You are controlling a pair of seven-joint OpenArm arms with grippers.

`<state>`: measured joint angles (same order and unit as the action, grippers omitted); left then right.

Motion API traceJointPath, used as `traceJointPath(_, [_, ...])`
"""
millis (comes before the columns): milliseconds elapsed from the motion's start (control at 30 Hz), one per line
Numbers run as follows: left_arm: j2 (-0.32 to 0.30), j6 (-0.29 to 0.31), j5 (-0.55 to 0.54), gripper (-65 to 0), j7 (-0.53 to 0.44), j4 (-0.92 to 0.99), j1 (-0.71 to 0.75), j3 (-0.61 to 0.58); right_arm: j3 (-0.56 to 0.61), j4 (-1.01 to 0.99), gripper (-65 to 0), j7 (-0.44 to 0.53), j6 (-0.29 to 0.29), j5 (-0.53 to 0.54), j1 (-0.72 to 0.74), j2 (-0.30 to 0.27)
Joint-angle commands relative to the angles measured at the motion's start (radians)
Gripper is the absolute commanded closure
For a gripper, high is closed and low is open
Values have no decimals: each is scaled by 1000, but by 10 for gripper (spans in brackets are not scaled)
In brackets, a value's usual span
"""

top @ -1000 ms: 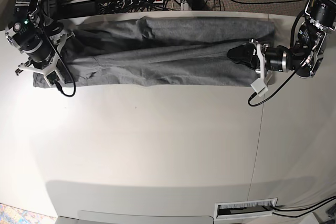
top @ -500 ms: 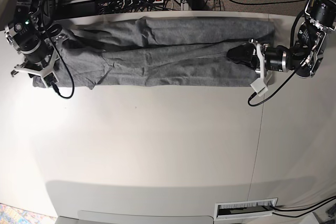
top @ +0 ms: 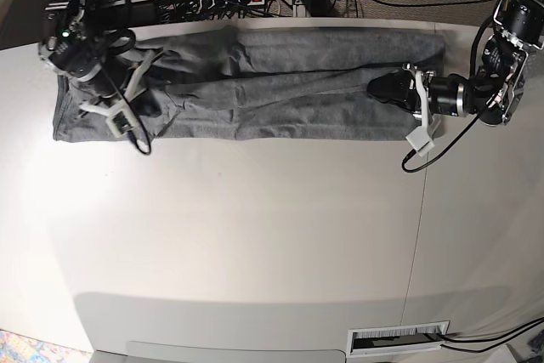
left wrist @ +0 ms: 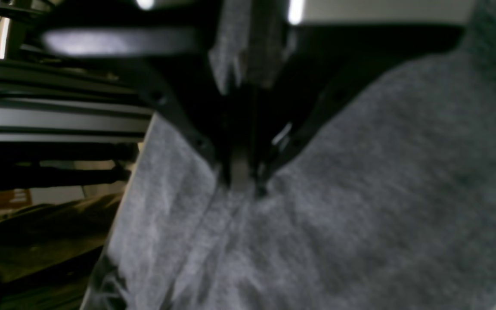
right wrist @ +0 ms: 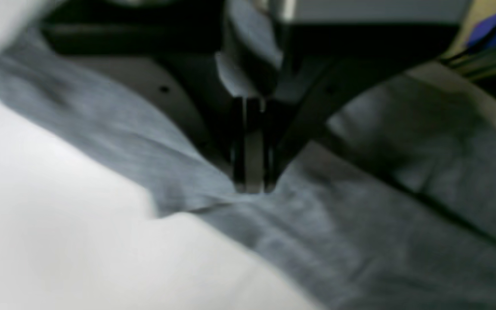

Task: Fold the T-shirt properly
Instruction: 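Move the left gripper to the collar end of the strip and grasp it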

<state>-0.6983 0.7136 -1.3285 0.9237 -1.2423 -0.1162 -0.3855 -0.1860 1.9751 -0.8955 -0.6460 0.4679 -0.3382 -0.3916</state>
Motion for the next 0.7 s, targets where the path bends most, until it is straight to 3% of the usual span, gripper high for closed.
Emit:
traceJointPath(0, [-17,-15,11,-26,50,-2,-9,-2,25,-13,0,63,4,-25,6,-10])
traceJointPath(67, [-17,-15,-23,-26,78,-3,-24,-2,89,-76,0,158,4,-98,11,-10])
traceJointPath(133, [-17,-15,-42,-26,106,-3,-45,-2,148,-136,0,190,4,-147,31,-9])
traceJointPath(267, [-23,-15,-64,-26,119,-3,-82,-2,221,-244,0,185,7,-231,95,2])
traceJointPath(400, [-24,-15,-68,-26,154,-3,-104,26,226,-317,0,171,7,-234,133,0])
traceJointPath(500, [-29,-15,-110,-27,198,-3,-103,86,226,-322,0,146,7,-234,145,0])
traceJointPath(667, [-66,-15,-155,-83,326,-2,-99,228,226,-322,0,140,7,-233,145,0])
